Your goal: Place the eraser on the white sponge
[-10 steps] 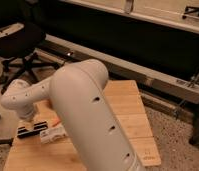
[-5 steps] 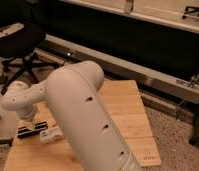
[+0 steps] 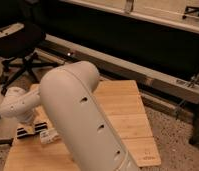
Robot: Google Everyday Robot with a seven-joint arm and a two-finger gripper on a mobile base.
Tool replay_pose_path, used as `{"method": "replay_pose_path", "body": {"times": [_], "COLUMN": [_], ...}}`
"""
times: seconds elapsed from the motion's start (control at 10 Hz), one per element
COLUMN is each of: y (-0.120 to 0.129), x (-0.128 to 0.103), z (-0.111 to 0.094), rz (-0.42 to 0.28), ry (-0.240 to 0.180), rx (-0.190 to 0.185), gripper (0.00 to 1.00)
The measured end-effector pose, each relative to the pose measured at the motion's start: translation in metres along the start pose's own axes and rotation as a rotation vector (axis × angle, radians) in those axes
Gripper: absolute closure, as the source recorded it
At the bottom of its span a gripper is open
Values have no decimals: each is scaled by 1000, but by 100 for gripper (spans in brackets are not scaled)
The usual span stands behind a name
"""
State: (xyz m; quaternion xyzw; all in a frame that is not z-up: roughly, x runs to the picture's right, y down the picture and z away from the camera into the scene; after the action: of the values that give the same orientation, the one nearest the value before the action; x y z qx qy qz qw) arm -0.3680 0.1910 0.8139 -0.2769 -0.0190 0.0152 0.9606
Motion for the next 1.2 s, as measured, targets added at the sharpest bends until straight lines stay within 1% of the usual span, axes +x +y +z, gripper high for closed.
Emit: {"method": "replay_pose_path", "body": {"times": [0.1,0.5,1.0,1.2], "y": [3,3,8,11], "x": [3,9,11,17], "z": [-2,-9,-24,-22], "rz": [6,29,41,38], "ry": [11,28,18,28], "rx": [-2,-12,-41,-50], "gripper": [35,35,35,35]}}
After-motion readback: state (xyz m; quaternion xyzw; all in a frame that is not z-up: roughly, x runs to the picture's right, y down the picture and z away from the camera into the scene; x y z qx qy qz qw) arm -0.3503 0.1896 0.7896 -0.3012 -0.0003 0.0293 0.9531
